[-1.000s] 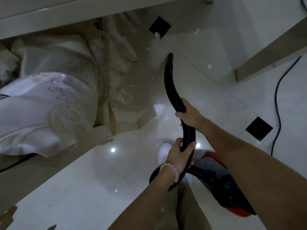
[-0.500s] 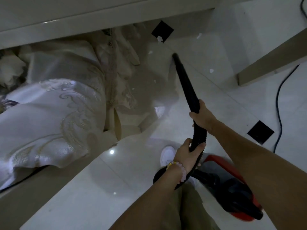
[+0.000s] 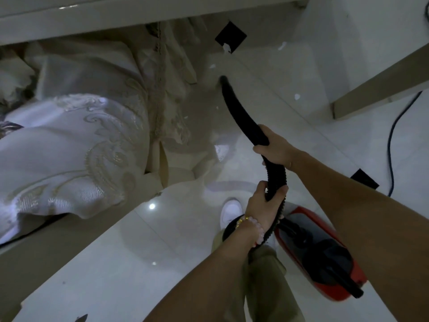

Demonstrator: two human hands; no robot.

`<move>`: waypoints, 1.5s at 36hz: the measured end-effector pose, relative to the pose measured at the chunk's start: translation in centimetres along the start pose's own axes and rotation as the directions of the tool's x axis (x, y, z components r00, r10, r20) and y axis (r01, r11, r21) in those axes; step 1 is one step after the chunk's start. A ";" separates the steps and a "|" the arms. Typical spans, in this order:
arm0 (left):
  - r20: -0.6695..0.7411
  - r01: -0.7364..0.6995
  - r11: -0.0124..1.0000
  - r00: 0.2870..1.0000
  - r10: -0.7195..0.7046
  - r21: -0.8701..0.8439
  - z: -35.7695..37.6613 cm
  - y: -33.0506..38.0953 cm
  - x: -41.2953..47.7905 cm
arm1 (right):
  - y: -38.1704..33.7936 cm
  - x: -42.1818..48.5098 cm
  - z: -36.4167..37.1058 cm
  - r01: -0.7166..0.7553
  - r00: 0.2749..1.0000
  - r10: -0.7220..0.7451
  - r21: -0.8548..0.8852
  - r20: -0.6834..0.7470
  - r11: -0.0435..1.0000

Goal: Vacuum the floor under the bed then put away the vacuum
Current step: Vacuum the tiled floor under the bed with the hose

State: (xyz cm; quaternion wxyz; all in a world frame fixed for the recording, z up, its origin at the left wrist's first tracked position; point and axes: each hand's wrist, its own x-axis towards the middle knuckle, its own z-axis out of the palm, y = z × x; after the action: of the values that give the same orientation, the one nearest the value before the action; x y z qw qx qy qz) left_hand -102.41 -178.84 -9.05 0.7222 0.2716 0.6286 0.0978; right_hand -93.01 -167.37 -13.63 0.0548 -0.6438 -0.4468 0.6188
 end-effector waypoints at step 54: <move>0.004 -0.009 0.998 1.000 0.010 -0.063 -3.0 1.6 5.0 | -0.7 5.3 0.0 -0.156 0.975 0.136 -0.101 -0.177 0.983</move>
State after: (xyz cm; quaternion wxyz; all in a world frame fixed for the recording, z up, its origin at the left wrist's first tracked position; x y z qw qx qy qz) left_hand -104.04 -174.26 -12.72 0.7312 0.2520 0.6224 0.1203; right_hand -94.24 -163.53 -17.13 0.0101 -0.7273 -0.4267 0.5374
